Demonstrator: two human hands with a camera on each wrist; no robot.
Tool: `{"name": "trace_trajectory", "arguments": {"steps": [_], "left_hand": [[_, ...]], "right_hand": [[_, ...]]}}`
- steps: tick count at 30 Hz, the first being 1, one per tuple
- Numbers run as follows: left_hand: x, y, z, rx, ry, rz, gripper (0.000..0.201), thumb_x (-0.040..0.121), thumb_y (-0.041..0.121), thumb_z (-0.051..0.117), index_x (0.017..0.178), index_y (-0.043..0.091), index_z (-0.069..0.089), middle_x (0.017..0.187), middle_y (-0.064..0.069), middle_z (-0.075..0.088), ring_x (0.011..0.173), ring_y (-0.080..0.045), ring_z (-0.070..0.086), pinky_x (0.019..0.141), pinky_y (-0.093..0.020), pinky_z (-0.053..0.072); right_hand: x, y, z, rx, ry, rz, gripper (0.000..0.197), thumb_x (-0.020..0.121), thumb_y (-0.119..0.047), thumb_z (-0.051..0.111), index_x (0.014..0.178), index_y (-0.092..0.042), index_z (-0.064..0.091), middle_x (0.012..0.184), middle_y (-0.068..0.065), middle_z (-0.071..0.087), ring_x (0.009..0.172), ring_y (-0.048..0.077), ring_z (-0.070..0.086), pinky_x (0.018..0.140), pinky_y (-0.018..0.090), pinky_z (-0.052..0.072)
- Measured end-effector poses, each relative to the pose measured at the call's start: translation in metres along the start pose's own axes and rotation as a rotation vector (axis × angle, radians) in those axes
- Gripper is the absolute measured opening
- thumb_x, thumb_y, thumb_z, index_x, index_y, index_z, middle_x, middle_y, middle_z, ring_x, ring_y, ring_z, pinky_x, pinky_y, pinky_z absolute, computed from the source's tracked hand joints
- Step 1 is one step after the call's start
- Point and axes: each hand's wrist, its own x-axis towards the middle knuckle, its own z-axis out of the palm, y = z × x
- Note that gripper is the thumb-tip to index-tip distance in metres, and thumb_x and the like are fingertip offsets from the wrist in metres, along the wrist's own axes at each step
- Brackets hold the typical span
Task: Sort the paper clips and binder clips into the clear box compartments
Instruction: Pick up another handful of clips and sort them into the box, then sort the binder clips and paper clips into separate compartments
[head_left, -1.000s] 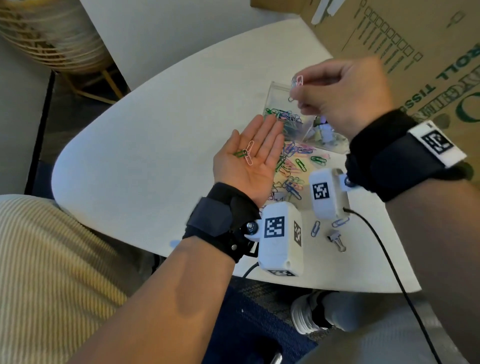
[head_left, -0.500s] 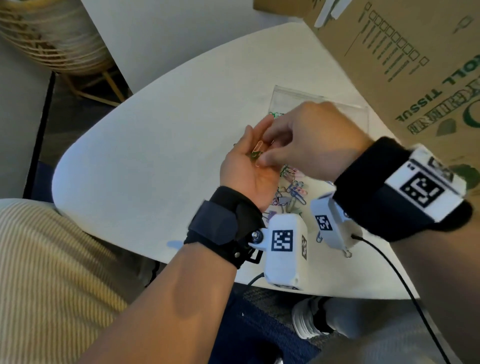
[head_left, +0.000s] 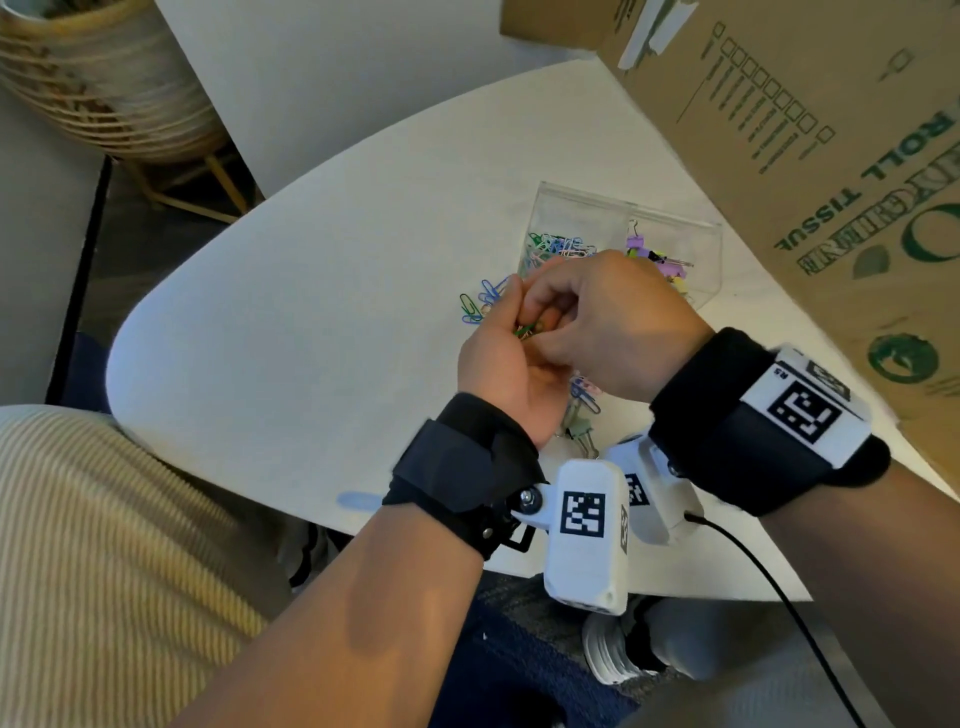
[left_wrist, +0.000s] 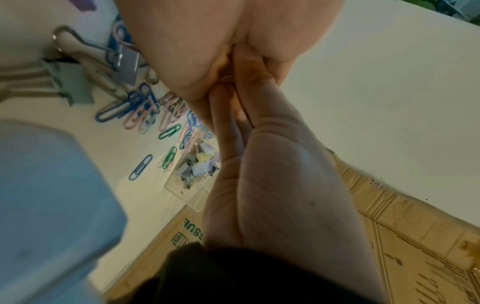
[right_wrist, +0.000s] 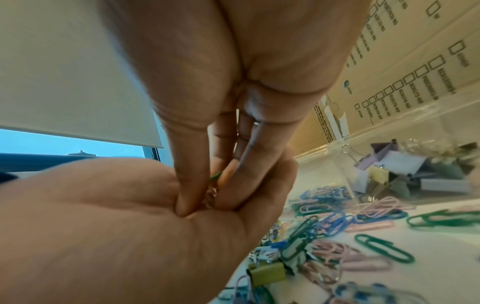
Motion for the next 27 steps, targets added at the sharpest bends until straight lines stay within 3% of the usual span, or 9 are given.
{"name": "trace_trajectory", "arguments": {"steps": [2,6,9,11,15,20,22,24,27], "left_hand": [[0.0,-0.002,0.001,0.001,0.003,0.011,0.034,0.101,0.031,0.038,0.098,0.009,0.063,0.087,-0.009,0.069,0.108,-0.024,0.059,0.11,-0.038,0.035],[0.003,-0.003,-0.001,-0.048,0.009,-0.019,0.034,0.098,0.036,0.043,0.109,0.009,0.061,0.117,-0.015,0.062,0.125,-0.028,0.051,0.111,-0.042,0.032],[0.004,-0.002,-0.003,-0.059,0.029,-0.019,0.036,0.097,0.037,0.045,0.113,0.009,0.061,0.105,-0.012,0.064,0.122,-0.028,0.054,0.11,-0.042,0.034],[0.004,0.0,-0.002,-0.056,0.042,-0.024,0.037,0.097,0.037,0.044,0.115,0.008,0.06,0.102,-0.011,0.065,0.119,-0.027,0.056,0.11,-0.04,0.035],[0.001,0.002,0.001,-0.032,0.056,-0.038,0.035,0.097,0.039,0.042,0.101,0.01,0.063,0.095,-0.008,0.065,0.113,-0.026,0.057,0.11,-0.038,0.033],[-0.004,0.014,0.003,0.145,0.054,0.094,0.04,0.101,0.036,0.035,0.111,0.007,0.061,0.092,-0.011,0.068,0.09,-0.023,0.065,0.092,-0.034,0.05],[-0.007,0.023,0.004,0.207,0.063,0.137,0.033,0.099,0.03,0.039,0.111,0.01,0.063,0.096,-0.01,0.068,0.092,-0.024,0.065,0.092,-0.035,0.05],[-0.01,0.032,0.006,0.284,0.09,0.18,0.024,0.095,0.024,0.048,0.106,0.012,0.066,0.086,-0.006,0.066,0.084,-0.024,0.064,0.087,-0.033,0.051],[-0.016,0.042,0.008,0.459,0.14,0.257,0.016,0.092,0.02,0.055,0.101,0.016,0.067,0.074,0.001,0.059,0.072,-0.019,0.059,0.068,-0.028,0.05]], "right_hand": [[0.0,0.001,-0.001,0.024,0.007,0.012,0.014,0.071,-0.014,0.076,0.078,-0.022,0.069,0.081,-0.007,0.069,0.074,0.01,0.063,0.073,0.028,0.054],[-0.002,0.0,0.001,0.066,0.03,0.004,0.016,0.07,-0.011,0.075,0.08,-0.023,0.069,0.076,-0.012,0.067,0.07,0.002,0.06,0.067,0.016,0.048],[-0.001,0.001,0.004,0.128,0.035,-0.001,0.021,0.07,-0.006,0.074,0.074,-0.027,0.068,0.072,-0.012,0.067,0.067,0.002,0.06,0.066,0.016,0.048],[-0.001,0.002,0.007,0.203,0.06,-0.005,0.025,0.07,-0.003,0.073,0.072,-0.027,0.067,0.073,-0.009,0.068,0.071,0.008,0.065,0.071,0.026,0.054],[-0.003,0.002,0.012,0.275,0.104,-0.042,0.027,0.071,0.0,0.071,0.074,-0.027,0.069,0.076,-0.01,0.069,0.075,0.008,0.067,0.078,0.032,0.057],[0.007,0.005,-0.005,0.453,0.167,-0.006,0.021,0.071,0.005,0.073,0.075,-0.015,0.07,0.08,0.009,0.074,0.07,0.023,0.07,0.075,0.044,0.06],[0.023,0.011,-0.02,0.406,0.315,0.031,0.022,0.067,0.0,0.074,0.07,-0.021,0.068,0.077,0.009,0.073,0.068,0.024,0.071,0.073,0.046,0.059],[0.04,0.016,-0.031,0.272,0.379,0.052,0.019,0.065,-0.01,0.076,0.065,-0.026,0.066,0.073,0.001,0.071,0.072,0.023,0.07,0.075,0.045,0.058],[0.053,0.018,-0.036,0.055,0.241,0.105,0.013,0.073,-0.025,0.08,0.082,-0.026,0.071,0.084,-0.003,0.07,0.084,0.019,0.067,0.08,0.034,0.055]]}}
